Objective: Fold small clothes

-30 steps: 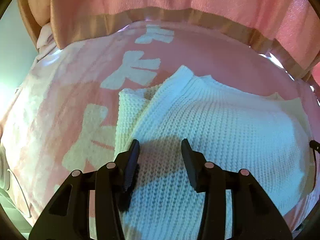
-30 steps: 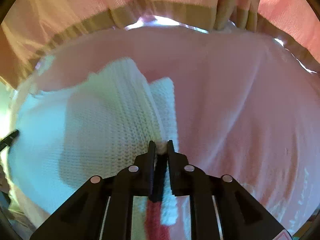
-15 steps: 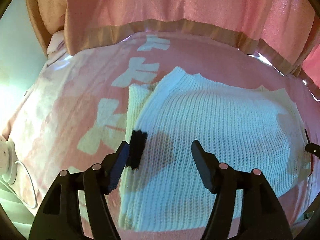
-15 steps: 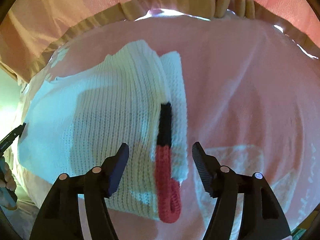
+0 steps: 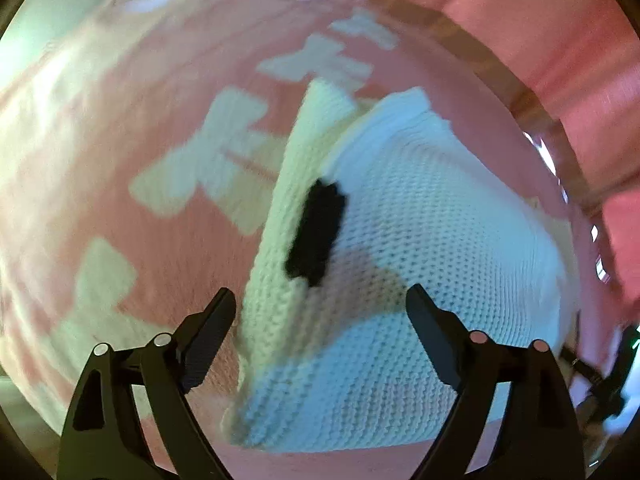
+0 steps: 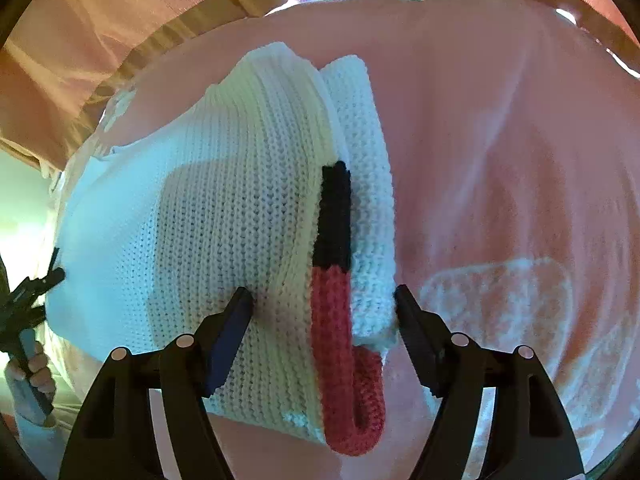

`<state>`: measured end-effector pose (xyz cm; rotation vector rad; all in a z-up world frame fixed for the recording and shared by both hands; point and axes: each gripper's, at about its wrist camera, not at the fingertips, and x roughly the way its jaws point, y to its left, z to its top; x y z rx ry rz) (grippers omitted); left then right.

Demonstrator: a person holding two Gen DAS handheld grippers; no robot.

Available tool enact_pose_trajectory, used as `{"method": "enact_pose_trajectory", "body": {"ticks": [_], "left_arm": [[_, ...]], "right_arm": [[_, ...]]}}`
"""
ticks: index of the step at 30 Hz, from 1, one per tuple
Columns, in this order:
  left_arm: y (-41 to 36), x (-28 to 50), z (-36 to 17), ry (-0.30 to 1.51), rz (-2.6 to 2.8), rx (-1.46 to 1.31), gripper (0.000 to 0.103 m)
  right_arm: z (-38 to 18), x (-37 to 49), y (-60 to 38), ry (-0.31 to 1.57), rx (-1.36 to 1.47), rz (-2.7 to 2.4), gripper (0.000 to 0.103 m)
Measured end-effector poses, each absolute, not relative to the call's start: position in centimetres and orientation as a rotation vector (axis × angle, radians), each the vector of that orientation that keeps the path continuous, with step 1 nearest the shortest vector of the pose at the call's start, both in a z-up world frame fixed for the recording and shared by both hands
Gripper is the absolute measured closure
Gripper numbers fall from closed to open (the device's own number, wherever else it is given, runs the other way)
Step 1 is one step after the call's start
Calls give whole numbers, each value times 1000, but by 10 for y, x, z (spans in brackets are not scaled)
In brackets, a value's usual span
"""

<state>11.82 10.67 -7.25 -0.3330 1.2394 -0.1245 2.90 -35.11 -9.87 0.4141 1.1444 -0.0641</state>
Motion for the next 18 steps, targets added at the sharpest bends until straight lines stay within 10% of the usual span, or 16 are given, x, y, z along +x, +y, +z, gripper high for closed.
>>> {"method": "enact_pose_trajectory", "body": {"ticks": [5,7,8,10,18], "left_arm": [[110,121,-83,1234,-121,-400,7],[103,120,-83,1211,-114,-362,9],[98,119,-82,1202,-111,-329,14],[90,118,-76,1190,-178,-291,68],[100,69,-29,1194,-326,-329,79]], "right_arm": [[-105,30,-356,1144,463,-39,35],[-103,29,-355,1130,464,-20,60],[-101,28,-356,1115,491,14,72],[-95,26,-357,1106,471,13,78],[-50,-31,-367,1056,413,21,80]]}}
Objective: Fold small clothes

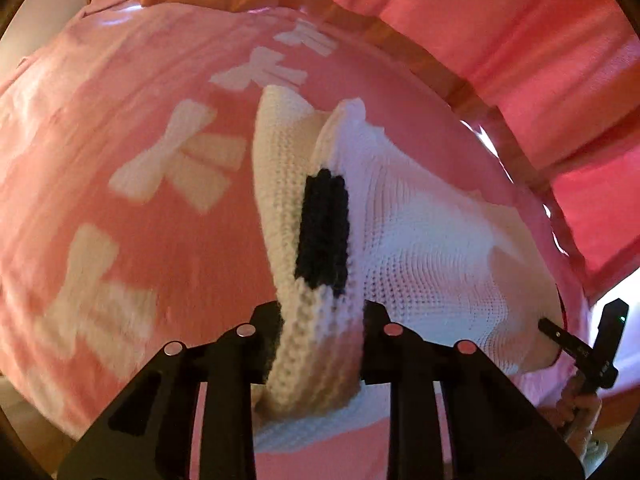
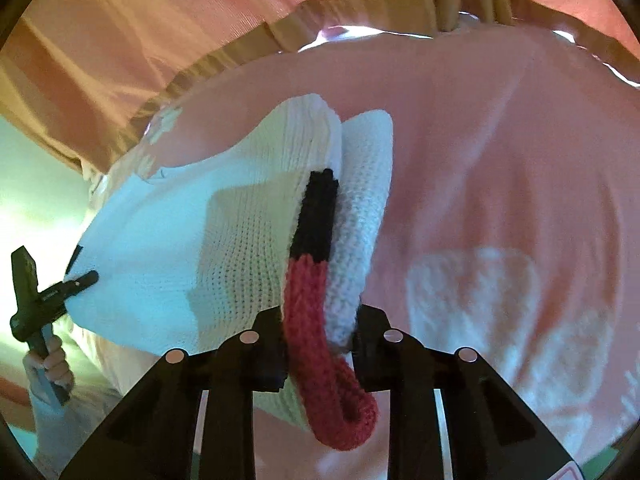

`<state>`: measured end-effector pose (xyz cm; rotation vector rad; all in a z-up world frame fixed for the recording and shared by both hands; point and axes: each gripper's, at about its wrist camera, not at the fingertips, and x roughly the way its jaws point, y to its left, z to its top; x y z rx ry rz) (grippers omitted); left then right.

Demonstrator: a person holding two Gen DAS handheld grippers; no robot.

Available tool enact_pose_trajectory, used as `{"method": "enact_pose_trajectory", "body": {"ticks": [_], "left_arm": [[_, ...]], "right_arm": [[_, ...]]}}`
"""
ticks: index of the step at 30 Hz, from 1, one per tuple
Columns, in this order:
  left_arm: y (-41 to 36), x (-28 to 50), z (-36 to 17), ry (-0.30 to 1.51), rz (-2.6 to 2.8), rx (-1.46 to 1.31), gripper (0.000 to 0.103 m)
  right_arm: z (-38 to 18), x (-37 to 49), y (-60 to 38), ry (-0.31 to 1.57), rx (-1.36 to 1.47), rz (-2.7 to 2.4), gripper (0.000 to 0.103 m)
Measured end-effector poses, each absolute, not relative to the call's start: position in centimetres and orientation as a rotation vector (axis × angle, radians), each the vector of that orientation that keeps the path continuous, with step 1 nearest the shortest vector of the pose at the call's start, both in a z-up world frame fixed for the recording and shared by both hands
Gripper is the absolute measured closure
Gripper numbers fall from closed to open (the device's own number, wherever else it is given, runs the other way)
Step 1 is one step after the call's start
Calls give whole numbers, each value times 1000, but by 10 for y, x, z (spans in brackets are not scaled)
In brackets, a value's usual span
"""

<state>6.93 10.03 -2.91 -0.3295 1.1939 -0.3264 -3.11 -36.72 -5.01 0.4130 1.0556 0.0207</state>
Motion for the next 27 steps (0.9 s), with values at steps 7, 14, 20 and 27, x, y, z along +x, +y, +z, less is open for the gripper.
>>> {"method": "enact_pose_trajectory", "body": {"ticks": [7,14,20,27], "left_arm": [[98,50,-70,1327,-292,-346,78],[87,48,-49,1249,-303,-326,78],[70,43,-34,1185,-322,-247,78],[72,38,-13,1116,-417,-289,79]], "right_arm": [[-73,-44,-368,1145,335,-129,63],[15,-15,-275,862,201,184,102],[-33,64,-183,1032,-18,242,102],[-87,85,-173,1127,-72,173,103]]}}
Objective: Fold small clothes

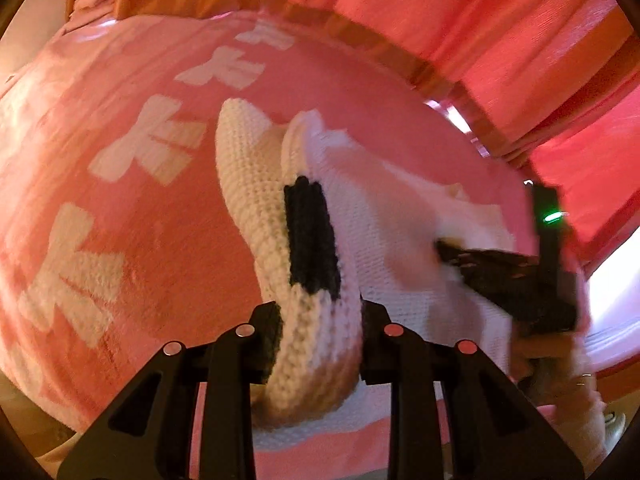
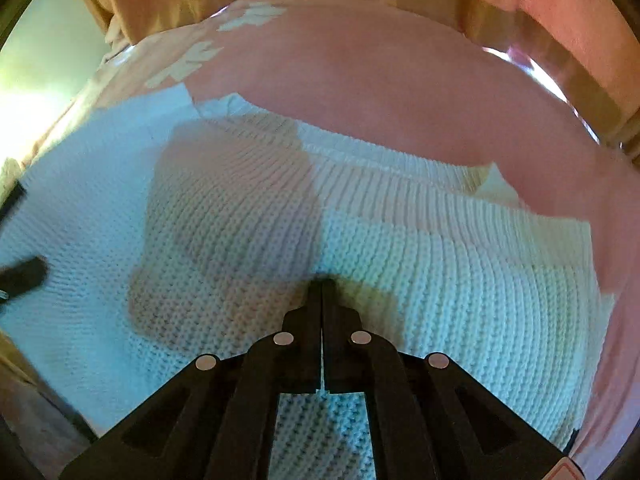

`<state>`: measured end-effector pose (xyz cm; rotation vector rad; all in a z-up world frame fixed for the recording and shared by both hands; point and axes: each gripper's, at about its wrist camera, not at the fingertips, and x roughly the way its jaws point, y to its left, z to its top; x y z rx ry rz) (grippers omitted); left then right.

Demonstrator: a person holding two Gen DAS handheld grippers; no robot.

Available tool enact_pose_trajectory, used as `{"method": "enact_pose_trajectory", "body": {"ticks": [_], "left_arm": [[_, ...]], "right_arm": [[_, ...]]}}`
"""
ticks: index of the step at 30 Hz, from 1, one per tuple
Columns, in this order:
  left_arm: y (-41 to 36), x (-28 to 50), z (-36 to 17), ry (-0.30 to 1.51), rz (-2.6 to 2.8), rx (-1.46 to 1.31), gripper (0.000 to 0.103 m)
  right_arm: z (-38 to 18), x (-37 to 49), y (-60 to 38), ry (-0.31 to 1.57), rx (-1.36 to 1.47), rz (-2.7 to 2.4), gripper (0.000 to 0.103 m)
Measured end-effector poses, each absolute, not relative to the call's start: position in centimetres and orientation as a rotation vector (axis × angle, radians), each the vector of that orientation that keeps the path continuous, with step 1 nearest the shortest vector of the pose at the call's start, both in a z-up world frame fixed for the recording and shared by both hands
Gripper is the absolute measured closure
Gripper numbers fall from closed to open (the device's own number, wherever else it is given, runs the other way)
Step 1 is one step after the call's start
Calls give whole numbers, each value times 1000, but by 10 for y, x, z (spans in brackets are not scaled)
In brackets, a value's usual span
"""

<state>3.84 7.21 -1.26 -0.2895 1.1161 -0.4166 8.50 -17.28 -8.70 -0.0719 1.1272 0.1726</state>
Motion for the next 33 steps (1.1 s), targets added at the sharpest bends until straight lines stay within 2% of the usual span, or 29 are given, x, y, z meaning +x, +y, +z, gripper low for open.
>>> {"method": "enact_pose_trajectory", "body": {"ticks": [4,9,13,15,17,20,22,23,24,25,26,27,33], "left_arm": [[49,33,31,1024,-522,-316,79],[-41,13,89,918,-719,-196,79],[-105,3,84,933,-794,-136,79],[-134,-5,73,936,-795,-100,78],[-154,-8,54,991,-801,-94,76],[-180,-23,11,1086,-787,-40,65],[-184,-37,-3,1082,-760,-3,46],[-183,-46,-7,1063,-744,10,40],[-179,-57,-10,1036,-730,20,31],[-170,-66,-12,1006,-724,25,26],[-161,-79,-12,964,-723,36,22],[-153,-89,-12,930,-719,49,15],[-143,-124,-24,781,-707,181,14]], "right_arm": [[-86,86,-176,1129,-34,183,103],[-80,90,-196,1174,127,207,103],[-52,76,-251,1136,231,169,103],[-42,66,-285,1115,205,67,103],[-37,51,-333,1103,306,5,101],[-23,24,-381,1056,366,-67,92],[-14,8,-392,1031,404,-30,90],[-10,-1,-396,1011,438,10,81],[-8,-7,-398,999,457,33,60],[-6,-8,-398,997,463,47,50],[-7,-5,-388,1005,456,76,44],[-9,-6,-384,1009,449,105,44],[-41,11,-330,1153,368,188,43]]}}
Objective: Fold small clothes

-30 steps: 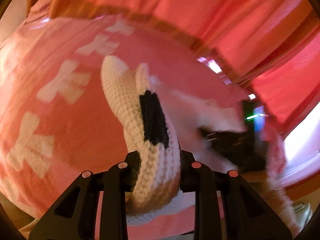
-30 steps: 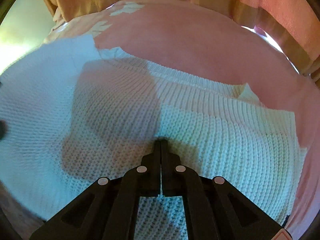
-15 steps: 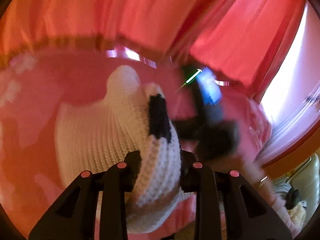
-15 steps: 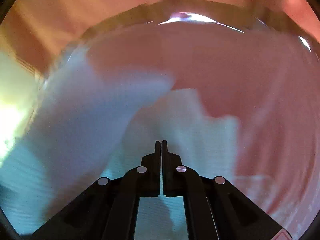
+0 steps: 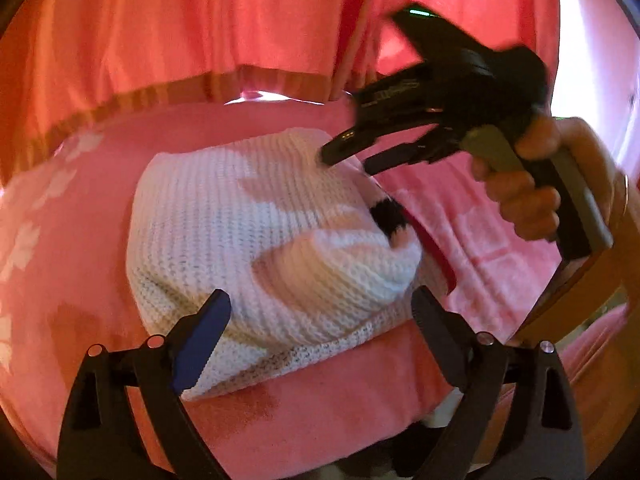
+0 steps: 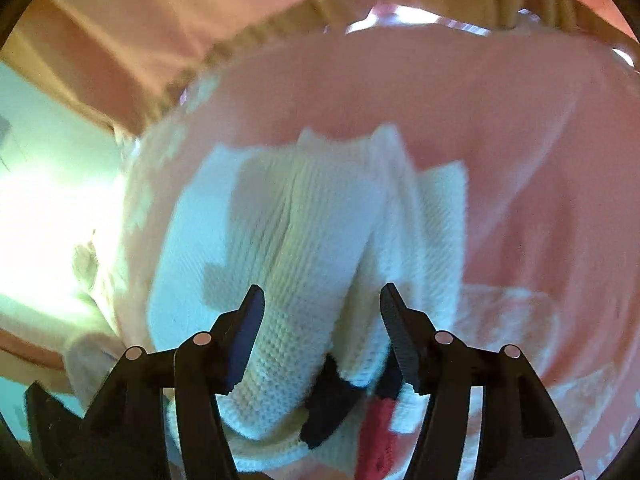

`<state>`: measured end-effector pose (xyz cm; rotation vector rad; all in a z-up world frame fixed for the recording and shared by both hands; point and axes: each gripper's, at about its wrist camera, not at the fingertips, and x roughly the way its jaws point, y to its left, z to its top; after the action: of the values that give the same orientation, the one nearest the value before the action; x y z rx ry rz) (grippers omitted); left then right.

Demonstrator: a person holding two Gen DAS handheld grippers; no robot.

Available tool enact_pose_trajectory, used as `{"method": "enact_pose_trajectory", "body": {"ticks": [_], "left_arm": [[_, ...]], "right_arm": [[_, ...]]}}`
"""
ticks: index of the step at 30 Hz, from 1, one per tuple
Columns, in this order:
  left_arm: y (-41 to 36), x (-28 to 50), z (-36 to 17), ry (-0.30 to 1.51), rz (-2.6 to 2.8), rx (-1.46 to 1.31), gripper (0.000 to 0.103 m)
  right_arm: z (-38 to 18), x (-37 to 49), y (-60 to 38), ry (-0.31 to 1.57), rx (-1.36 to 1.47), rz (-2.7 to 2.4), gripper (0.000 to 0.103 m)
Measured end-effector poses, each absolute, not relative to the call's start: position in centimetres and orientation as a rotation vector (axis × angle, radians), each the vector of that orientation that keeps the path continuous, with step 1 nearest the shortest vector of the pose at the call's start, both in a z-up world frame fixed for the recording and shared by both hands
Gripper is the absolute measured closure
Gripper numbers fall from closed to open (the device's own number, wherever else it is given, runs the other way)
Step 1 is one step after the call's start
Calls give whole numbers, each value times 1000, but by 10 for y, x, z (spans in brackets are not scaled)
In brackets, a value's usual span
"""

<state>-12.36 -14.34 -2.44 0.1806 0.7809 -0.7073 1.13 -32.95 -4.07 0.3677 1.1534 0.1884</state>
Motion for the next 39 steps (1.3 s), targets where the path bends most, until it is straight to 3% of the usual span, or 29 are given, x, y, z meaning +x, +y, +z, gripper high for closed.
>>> {"method": "enact_pose_trajectory", "body": {"ticks": [2,3,4,5,6,8,11,14,17,18,19,20,21,27,31,35,36,37,38,39], "left_arm": [[-155,-122,-34,768,-697,217,15],[-159,-120,-38,775,-702,226,28],[-162,-117,-38,784,-705,229,50],[-165,-112,-40,811,-700,227,63],[-166,-107,-39,840,-713,200,84],[-165,-102,-26,849,-731,122,89],[-179,-106,-4,810,-766,114,88],[-204,-101,-23,910,-792,136,69],[-202,-106,-39,987,-747,132,65],[-194,-109,-34,969,-749,116,54],[-185,-113,-27,949,-745,99,32],[-171,-119,-18,918,-731,77,21],[-157,-125,-11,881,-712,59,10],[-122,-133,-27,837,-612,172,10],[-129,-128,-45,858,-578,209,10],[-129,-109,-51,870,-560,194,12],[-125,-106,-54,882,-561,185,18],[-123,-104,-57,898,-565,180,32],[-121,-99,-61,924,-569,176,40],[-117,-94,-65,956,-570,160,50]], "right_arm": [[-53,16,-319,1181,357,189,44],[-58,19,-315,1188,345,170,57],[-59,20,-312,1178,332,151,69],[-55,16,-313,1165,339,152,82],[-46,15,-314,1140,354,158,85],[-15,8,-317,1044,347,182,86],[6,3,-328,975,338,190,84],[-36,13,-347,1110,288,65,71],[-45,2,-352,1146,309,47,70],[-35,-8,-348,1124,290,48,69],[-22,-20,-344,1088,271,54,62],[-8,-41,-339,1042,273,78,53],[-1,-57,-336,1019,282,97,52],[-23,-120,-307,1036,427,198,51],[-11,-127,-295,963,365,161,51],[6,-126,-283,882,281,195,36],[0,-120,-276,903,250,197,36],[-9,-111,-269,946,216,195,38],[-17,-103,-265,978,188,194,61],[-27,-97,-260,1021,147,200,91]]}}
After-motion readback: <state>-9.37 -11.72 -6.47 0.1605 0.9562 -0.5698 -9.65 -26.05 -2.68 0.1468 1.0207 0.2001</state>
